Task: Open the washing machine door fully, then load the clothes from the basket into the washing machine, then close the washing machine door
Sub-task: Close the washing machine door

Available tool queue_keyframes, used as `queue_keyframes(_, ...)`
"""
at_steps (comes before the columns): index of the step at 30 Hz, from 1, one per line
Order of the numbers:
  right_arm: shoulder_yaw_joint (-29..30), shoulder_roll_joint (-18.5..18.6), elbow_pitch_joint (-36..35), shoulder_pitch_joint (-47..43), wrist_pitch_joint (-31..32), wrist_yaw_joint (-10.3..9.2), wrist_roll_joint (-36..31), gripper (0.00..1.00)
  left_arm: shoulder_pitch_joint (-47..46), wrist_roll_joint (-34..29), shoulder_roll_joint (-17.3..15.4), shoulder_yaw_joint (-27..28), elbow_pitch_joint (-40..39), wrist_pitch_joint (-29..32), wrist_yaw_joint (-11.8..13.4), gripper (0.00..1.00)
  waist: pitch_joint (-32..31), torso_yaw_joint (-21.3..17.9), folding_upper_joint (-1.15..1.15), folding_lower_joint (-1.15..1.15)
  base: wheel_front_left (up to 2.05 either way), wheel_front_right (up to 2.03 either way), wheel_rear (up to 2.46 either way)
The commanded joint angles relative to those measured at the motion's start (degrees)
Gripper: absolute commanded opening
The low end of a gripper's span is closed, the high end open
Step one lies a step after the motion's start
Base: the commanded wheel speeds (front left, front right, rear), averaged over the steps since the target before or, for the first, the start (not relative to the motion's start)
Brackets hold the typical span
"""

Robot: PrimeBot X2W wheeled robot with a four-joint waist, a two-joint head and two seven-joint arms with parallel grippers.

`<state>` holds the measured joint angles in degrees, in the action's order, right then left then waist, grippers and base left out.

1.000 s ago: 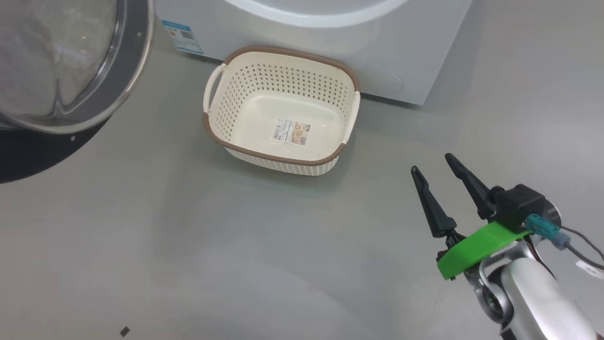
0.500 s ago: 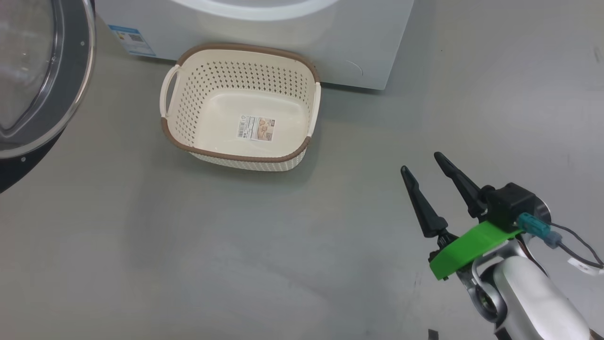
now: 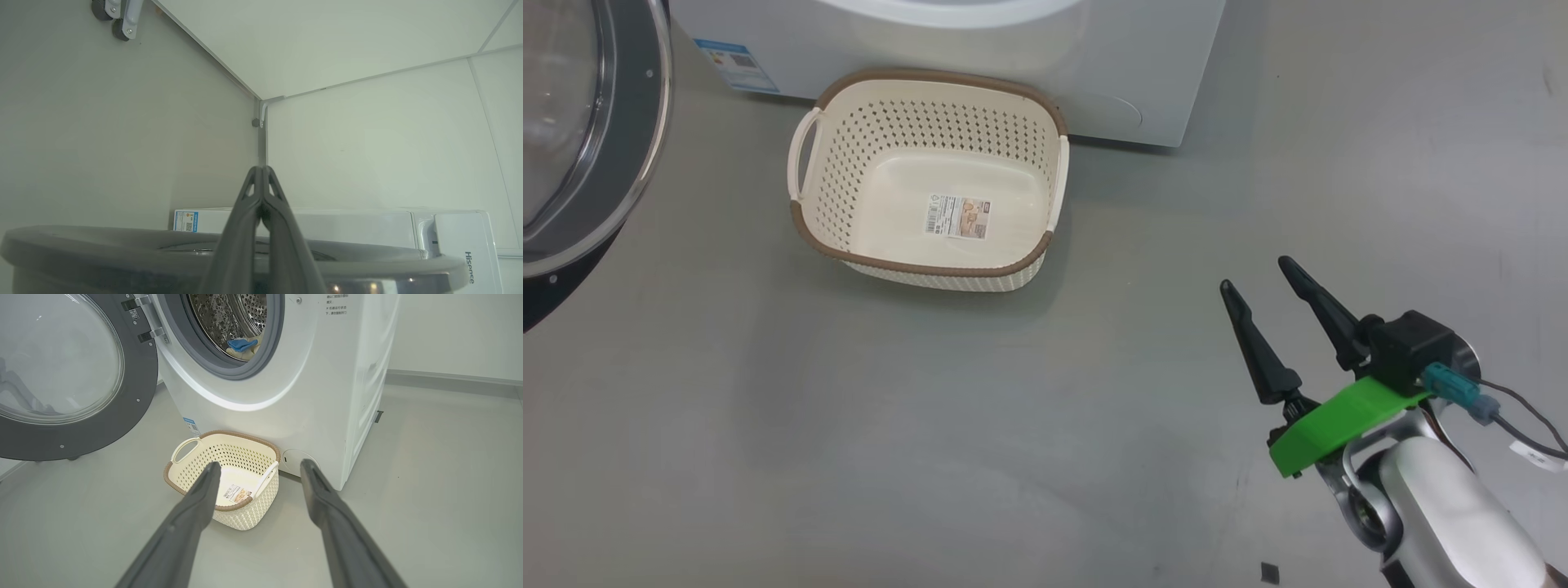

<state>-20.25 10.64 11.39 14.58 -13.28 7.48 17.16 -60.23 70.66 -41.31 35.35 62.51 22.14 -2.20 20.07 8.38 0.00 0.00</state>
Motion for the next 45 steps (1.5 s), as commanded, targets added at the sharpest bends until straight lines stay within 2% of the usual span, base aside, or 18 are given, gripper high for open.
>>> queue_keyframes(1,-0.44,0.30,-1.47,1.02,-0.64,0.01,0.15,1.00,-0.95,0.26,-3.55,-0.74,-1.34,1.52,-1.03,0.00,0.01,0.18,0.00,0.00,0.00,0.00,0.00)
queue_keyframes(6,-0.42,0.22,-1.13,0.97,-0.66,0.01,0.12,1.00,-1.20,0.81,-2.80,-1.71,-0.84,5.14,-2.79,0.00,-0.29,0.65,0.00,0.00,0.00,0.00,0.00)
queue_keyframes(10,-0.38,-0.12,-0.70,0.74,-0.72,0.01,0.11,1.00,-0.76,1.75,-1.97,-2.69,-1.20,10.39,-4.08,0.00,-1.20,1.05,0.00,0.00,0.00,0.00,0.00)
queue_keyframes(17,-0.40,-0.92,-0.03,0.51,-0.89,0.01,1.43,1.00,0.67,3.37,-1.08,-2.97,-3.56,15.01,-4.98,0.00,-2.56,1.57,0.00,0.00,0.00,0.00,0.00)
queue_keyframes(27,-0.19,-1.22,1.38,0.20,-1.23,0.01,1.95,1.00,5.57,8.10,3.53,-4.37,-13.78,27.11,-5.27,0.00,-4.42,2.62,0.00,0.00,0.00,0.00,0.00)
queue_keyframes(45,-0.48,-2.60,2.69,0.02,-1.62,0.01,2.78,1.00,14.71,12.19,13.13,-6.83,-28.76,34.65,-5.28,0.00,-7.04,2.46,0.00,0.00,0.00,0.00,0.00)
